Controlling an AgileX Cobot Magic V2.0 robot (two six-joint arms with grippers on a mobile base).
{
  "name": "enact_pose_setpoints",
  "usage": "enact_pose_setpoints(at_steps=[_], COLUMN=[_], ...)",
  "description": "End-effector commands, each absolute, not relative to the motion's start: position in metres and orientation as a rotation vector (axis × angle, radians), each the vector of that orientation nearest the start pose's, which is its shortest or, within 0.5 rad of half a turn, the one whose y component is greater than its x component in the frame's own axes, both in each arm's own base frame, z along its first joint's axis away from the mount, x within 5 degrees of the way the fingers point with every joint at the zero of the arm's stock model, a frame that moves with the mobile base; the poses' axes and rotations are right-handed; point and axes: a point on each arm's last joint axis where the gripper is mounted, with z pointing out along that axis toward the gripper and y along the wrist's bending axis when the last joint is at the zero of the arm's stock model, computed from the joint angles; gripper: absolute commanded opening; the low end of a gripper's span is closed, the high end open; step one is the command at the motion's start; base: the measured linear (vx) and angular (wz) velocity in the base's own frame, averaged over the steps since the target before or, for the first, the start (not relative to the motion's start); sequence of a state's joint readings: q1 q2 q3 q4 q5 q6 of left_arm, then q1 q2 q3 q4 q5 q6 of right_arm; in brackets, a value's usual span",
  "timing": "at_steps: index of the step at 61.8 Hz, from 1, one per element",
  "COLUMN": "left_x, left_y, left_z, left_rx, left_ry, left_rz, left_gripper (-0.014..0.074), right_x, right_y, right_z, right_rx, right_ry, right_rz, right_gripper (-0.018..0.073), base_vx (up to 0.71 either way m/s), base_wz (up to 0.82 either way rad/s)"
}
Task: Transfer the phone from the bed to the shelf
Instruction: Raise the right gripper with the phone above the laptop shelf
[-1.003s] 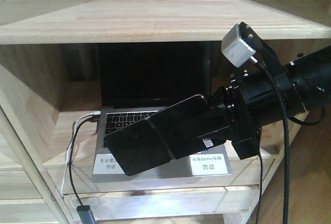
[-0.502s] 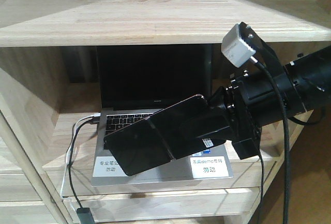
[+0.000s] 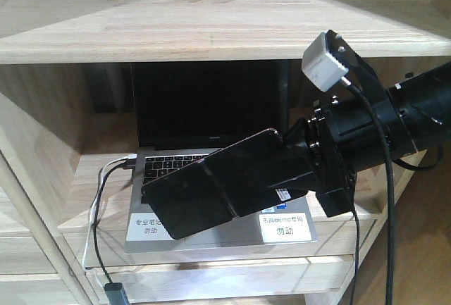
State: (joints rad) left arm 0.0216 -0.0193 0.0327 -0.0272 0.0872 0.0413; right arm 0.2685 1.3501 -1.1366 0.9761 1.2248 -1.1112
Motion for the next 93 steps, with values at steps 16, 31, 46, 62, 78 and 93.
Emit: enact_pose_setpoints(at_steps=[16, 31, 46, 62, 78, 93], left_x=[0.054, 0.054, 0.054, 0.054, 0.054, 0.054], left_y=[0.001, 0.001, 0.001, 0.001, 0.001, 0.001], left_z=[0.211, 0.211, 0.211, 0.211, 0.211, 0.211], left_rx=[-0.015, -0.015, -0.015, -0.015, -0.015, -0.015], left_ry=[1.48, 1.48, 1.48, 1.48, 1.48, 1.48], left_rz=[0.009, 0.009, 0.009, 0.009, 0.009, 0.009], left_gripper=[0.0001, 0.0001, 0.0001, 0.0001, 0.0001, 0.0001], right_x=[0.213, 0.214, 0.213, 0.208, 0.21, 0.23], right_y=[0.137, 0.137, 0.139, 0.139, 0.136, 0.136], right_z=[0.366, 0.366, 0.374, 0.417, 0.478, 0.506], right_rx=[-1.269, -1.255, -1.191, -1.165, -1.03, -0.869], right_ry=[1.919, 1.917, 1.875, 1.73, 1.586, 1.493], right_rz=[1.097, 1.089, 1.149, 1.125, 0.997, 0.952], right_gripper=[-0.0002, -0.0002, -0.0002, -0.0002, -0.0002, -0.0002], base_vx=[0.0, 0.0, 0.0, 0.0, 0.0, 0.0], base_wz=[0.0, 0.0, 0.0, 0.0, 0.0, 0.0])
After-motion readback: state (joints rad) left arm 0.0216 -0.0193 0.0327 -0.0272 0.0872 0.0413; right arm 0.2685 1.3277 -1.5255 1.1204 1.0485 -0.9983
